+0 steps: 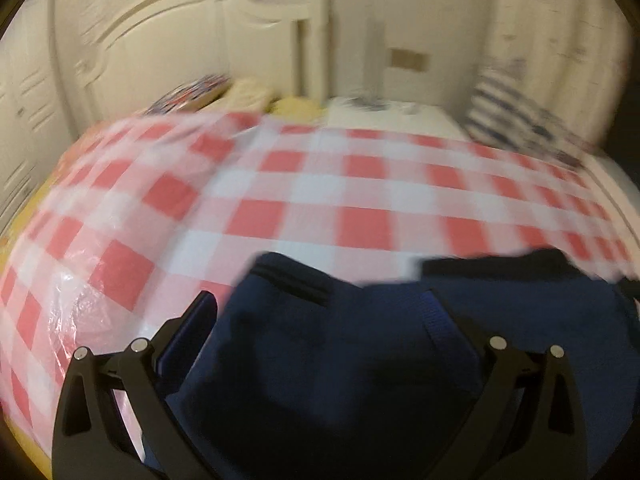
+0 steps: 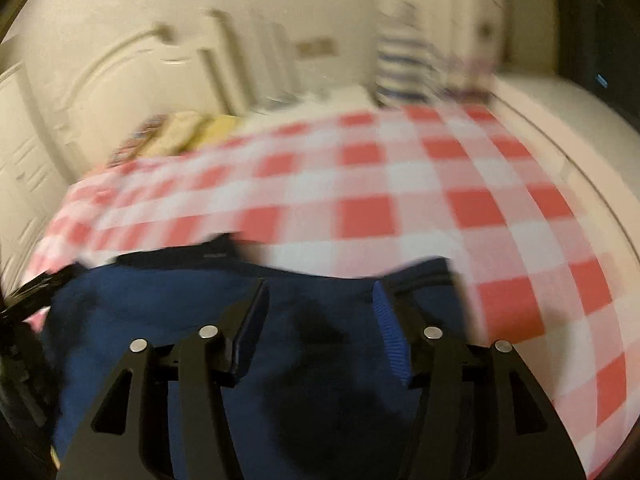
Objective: Fold large clothes
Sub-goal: 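Release the waistband and press the padded garment flat with the right tool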
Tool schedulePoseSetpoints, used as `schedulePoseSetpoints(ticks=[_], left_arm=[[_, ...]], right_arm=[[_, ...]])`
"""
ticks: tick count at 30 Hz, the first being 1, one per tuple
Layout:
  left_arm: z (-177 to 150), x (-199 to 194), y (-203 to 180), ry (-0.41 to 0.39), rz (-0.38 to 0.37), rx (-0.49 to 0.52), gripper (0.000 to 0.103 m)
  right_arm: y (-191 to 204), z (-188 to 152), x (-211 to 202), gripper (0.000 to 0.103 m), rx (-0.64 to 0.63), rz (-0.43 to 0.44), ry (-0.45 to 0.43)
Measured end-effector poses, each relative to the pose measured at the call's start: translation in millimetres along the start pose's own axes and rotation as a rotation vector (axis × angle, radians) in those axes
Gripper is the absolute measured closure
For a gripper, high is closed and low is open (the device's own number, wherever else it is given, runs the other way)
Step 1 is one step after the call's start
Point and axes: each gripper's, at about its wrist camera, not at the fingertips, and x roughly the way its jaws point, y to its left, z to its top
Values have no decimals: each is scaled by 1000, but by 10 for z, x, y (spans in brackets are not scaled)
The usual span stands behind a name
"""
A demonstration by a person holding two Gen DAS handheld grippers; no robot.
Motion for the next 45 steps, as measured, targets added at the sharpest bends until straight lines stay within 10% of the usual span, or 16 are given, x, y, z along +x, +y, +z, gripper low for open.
schedulePoseSetpoints(ticks=[9, 15, 22, 25, 31, 38, 45], left_arm=[[-511, 13, -565, 67, -29, 170, 2], [-543, 48, -524, 69, -42, 161, 2], [-543, 56, -511, 71, -46, 157, 2], [-534, 70, -503, 75, -56, 148, 2], [-520, 12, -487, 82, -30, 142, 2], [-798, -578, -390, 38, -3, 209, 2], [-1188, -666, 340, 1, -44, 74, 2]], right_arm=[[1150, -642, 115, 28, -371, 9, 121], [995, -590, 156, 27, -295, 56, 137], [256, -473, -114, 26, -137, -90, 72], [-98, -535, 37, 26, -17, 21, 88], [245, -518, -136, 26, -126, -105, 54], [952, -762, -658, 23, -377, 42, 7], [746, -1265, -585, 21, -368, 124, -9]])
